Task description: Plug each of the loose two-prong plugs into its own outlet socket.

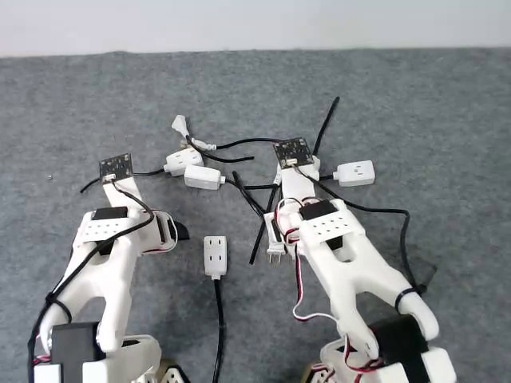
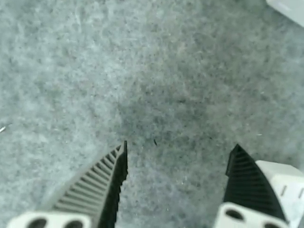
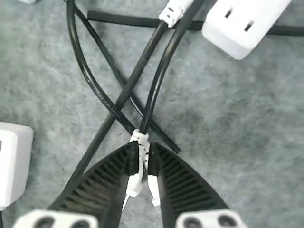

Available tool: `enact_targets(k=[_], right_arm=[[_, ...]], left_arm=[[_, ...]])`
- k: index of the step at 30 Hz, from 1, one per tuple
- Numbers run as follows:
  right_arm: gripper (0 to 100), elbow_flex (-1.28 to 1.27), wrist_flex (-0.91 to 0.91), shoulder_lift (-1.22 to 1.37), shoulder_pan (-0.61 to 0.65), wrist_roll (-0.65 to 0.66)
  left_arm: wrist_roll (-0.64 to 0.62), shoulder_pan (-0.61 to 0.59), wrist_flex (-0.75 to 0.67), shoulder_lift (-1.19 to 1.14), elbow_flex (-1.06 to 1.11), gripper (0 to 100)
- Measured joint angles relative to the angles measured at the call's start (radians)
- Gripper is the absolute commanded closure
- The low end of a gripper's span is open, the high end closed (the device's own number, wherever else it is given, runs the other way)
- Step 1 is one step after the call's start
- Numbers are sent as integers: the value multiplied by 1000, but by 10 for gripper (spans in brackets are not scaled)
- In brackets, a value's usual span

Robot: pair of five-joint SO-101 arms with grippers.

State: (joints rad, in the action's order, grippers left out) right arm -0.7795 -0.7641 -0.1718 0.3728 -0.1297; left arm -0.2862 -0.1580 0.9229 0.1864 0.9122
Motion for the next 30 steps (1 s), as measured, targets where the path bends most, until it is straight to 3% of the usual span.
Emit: enact_targets(k=[6,11,21,30], right_arm=[[934,2,0,48,2,0],[841,2,0,49,17,-18],[912,2,-2,35,46,-49],[911,2,-20,-8,57,-126]], left_arm=[[2,0,0,0,0,681],[2,0,0,0,0,680],[2,0,0,0,0,680],[2,0,0,0,0,680]])
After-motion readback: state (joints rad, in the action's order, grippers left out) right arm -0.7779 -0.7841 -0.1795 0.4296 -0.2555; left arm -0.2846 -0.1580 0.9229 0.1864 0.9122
